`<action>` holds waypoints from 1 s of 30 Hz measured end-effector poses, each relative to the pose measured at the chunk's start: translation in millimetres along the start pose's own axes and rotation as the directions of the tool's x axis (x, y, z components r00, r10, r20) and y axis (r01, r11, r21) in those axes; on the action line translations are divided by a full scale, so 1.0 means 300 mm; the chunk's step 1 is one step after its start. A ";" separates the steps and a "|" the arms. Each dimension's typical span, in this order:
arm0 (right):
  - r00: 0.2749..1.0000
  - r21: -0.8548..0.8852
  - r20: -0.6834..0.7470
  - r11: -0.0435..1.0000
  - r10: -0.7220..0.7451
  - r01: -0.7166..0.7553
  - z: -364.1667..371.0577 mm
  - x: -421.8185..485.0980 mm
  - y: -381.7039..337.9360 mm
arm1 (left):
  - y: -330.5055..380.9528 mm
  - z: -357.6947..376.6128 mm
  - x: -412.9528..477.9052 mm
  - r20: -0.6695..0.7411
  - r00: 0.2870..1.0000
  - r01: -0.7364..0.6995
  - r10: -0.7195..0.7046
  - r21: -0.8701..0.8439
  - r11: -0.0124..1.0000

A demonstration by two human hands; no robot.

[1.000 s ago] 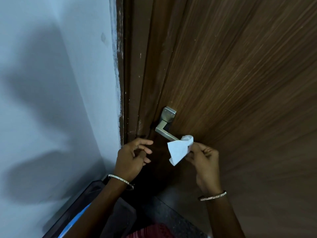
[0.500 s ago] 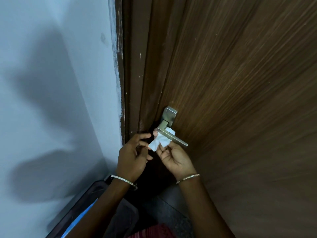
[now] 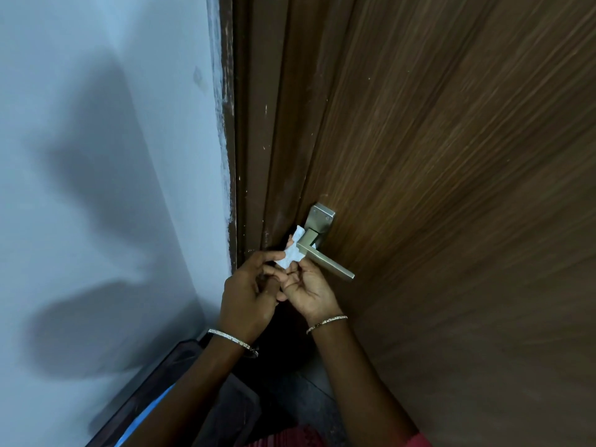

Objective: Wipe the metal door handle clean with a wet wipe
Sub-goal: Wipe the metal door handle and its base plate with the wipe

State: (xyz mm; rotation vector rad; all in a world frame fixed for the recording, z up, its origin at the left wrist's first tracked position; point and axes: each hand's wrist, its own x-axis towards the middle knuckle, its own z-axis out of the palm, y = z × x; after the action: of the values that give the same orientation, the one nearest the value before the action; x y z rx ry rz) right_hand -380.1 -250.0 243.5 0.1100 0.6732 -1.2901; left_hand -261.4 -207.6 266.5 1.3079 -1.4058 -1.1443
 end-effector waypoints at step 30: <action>0.704 -0.064 0.706 -0.997 -0.070 -0.035 0.170 -0.175 -0.129 | 0.008 0.014 -0.030 -0.072 0.984 0.157 -0.164 -0.096 0.983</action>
State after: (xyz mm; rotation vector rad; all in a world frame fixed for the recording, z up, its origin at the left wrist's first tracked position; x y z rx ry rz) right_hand -401.1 -239.4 323.0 2.2369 -1.6794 0.0397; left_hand -265.5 -198.4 267.9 1.4069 -1.1949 -1.2331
